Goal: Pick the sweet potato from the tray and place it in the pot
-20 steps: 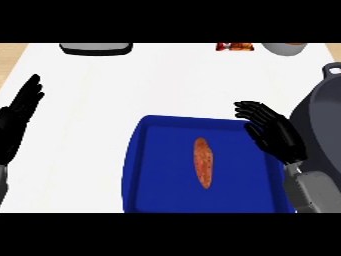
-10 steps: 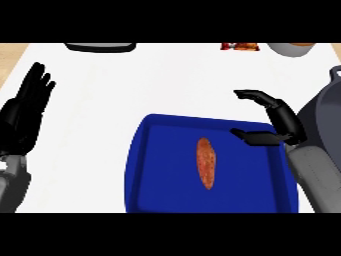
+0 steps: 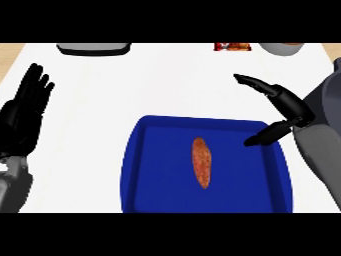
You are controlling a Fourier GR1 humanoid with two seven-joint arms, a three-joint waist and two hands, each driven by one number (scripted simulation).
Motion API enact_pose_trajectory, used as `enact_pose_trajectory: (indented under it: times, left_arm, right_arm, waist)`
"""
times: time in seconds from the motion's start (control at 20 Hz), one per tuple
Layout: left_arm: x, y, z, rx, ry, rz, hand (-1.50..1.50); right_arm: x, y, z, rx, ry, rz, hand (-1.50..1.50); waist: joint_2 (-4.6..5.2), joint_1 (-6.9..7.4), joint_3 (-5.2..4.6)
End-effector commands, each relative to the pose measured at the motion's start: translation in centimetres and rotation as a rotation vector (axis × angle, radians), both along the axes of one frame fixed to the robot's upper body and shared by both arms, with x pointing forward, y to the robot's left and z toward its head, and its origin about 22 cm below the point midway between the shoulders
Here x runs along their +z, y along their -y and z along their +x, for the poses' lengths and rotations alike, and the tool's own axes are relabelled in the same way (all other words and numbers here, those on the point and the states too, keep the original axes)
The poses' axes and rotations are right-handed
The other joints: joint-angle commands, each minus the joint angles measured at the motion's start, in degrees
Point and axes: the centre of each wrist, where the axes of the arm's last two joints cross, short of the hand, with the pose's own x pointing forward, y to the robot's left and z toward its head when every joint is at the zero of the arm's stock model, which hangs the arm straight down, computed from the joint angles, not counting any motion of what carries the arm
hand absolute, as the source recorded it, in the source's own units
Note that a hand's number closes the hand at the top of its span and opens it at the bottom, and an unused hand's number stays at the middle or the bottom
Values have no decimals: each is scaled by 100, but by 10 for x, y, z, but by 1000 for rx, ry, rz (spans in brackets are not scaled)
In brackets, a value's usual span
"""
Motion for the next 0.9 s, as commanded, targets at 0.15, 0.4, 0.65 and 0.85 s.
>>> enact_pose_trajectory:
  times: [0.15, 0.4, 0.65, 0.85]
  left_arm:
    - [-10, -7, -1, 17, -3, -4, 0]
    - [-12, 2, -6, 13, 6, -7, 0]
    - [-1, -5, 2, 28, -16, -7, 0]
    - [-15, 3, -7, 19, -5, -6, 0]
  right_arm:
    - [47, -36, 11, 207, -64, -420, -150]
    - [54, -78, 3, 263, -80, -639, -150]
    - [34, -128, -38, 305, -146, -718, -150]
    - [40, -118, -46, 286, -165, -705, -150]
  waist:
    - [-32, -96, -15]
    - [-31, -85, -8]
    - [-32, -149, -4]
    - [-9, -81, 0]
